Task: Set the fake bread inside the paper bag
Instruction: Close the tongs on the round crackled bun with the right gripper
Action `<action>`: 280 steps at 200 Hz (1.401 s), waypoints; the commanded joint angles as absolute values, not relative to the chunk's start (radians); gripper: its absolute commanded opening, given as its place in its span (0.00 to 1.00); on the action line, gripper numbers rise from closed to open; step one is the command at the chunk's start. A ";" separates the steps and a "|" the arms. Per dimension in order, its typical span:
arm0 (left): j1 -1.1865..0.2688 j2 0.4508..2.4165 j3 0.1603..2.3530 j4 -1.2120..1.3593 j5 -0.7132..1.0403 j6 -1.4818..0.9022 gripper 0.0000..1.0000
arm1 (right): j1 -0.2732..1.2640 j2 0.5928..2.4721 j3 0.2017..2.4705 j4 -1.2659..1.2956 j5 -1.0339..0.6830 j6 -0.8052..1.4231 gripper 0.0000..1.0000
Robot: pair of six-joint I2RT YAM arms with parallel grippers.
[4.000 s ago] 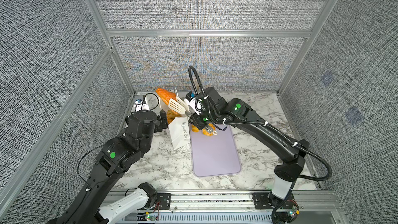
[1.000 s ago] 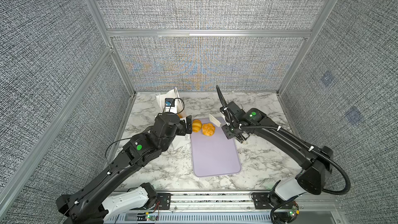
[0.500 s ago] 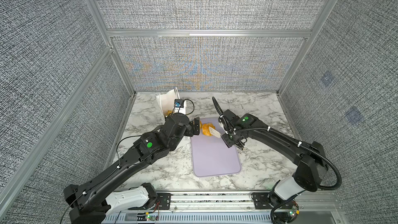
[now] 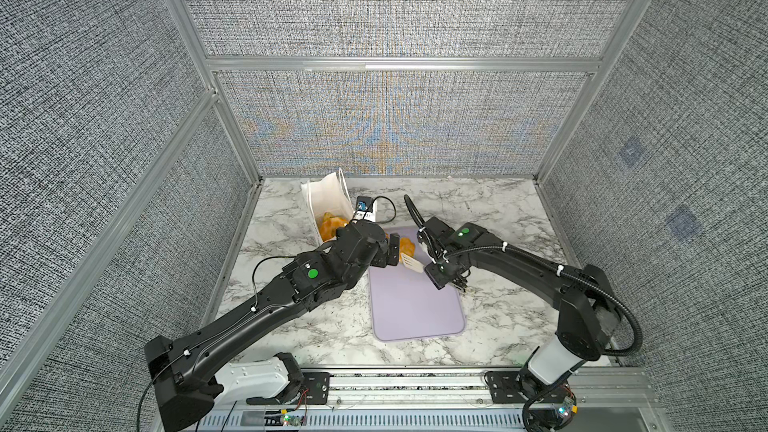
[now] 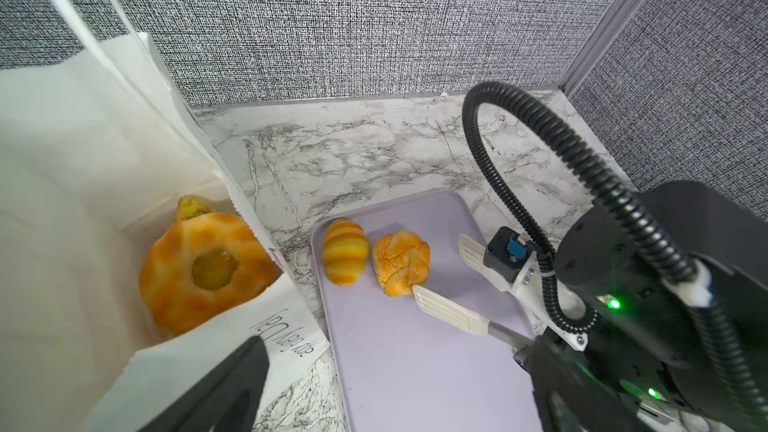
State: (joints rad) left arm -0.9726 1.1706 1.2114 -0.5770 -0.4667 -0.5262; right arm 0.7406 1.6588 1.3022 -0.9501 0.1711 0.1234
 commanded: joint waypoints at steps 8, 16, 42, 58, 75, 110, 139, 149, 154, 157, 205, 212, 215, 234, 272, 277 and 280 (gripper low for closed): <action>-0.974 1.176 1.205 -0.577 -0.457 -0.541 0.99 | 0.741 1.672 1.305 -0.916 0.179 0.112 0.64; -0.974 1.179 1.204 -0.582 -0.452 -0.543 0.99 | 0.741 1.675 1.307 -0.908 0.181 0.111 0.64; -0.974 1.192 1.204 -0.594 -0.449 -0.549 0.99 | 0.741 1.702 1.321 -0.899 0.183 0.108 0.65; -0.974 1.195 1.204 -0.594 -0.448 -0.552 0.99 | 0.741 1.724 1.331 -0.896 0.192 0.111 0.66; -0.975 1.195 1.202 -0.595 -0.446 -0.553 0.99 | 0.741 1.739 1.337 -0.888 0.208 0.115 0.66; -0.975 1.193 1.197 -0.598 -0.449 -0.555 0.99 | 0.741 1.769 1.360 -0.877 0.224 0.124 0.67; -0.975 1.196 1.195 -0.601 -0.450 -0.554 0.99 | 0.741 1.794 1.380 -0.869 0.216 0.122 0.68; -0.975 1.197 1.195 -0.601 -0.450 -0.555 0.99 | 0.741 1.800 1.383 -0.865 0.213 0.119 0.68; -0.974 1.198 1.195 -0.603 -0.449 -0.555 0.99 | 0.742 1.802 1.386 -0.862 0.212 0.118 0.68; -0.974 1.198 1.195 -0.603 -0.449 -0.555 0.99 | 0.742 1.804 1.387 -0.861 0.211 0.118 0.68; -0.975 1.191 1.193 -0.609 -0.456 -0.558 0.99 | 0.741 1.832 1.399 -0.855 0.218 0.094 0.68; -0.974 1.190 1.195 -0.610 -0.456 -0.558 0.99 | 0.741 1.837 1.402 -0.855 0.218 0.087 0.68; -0.975 1.191 1.195 -0.610 -0.456 -0.558 0.99 | 0.741 1.839 1.403 -0.855 0.218 0.084 0.68; -0.976 1.192 1.195 -0.610 -0.456 -0.559 0.99 | 0.741 1.855 1.416 -0.861 0.214 0.070 0.67; -0.976 1.185 1.195 -0.612 -0.457 -0.560 0.99 | 0.741 1.858 1.410 -0.873 0.209 0.058 0.55; -0.976 1.183 1.194 -0.613 -0.457 -0.560 0.99 | 0.741 1.855 1.408 -0.874 0.209 0.056 0.54; -0.976 1.183 1.194 -0.614 -0.459 -0.560 0.99 | 0.741 1.854 1.407 -0.874 0.209 0.056 0.53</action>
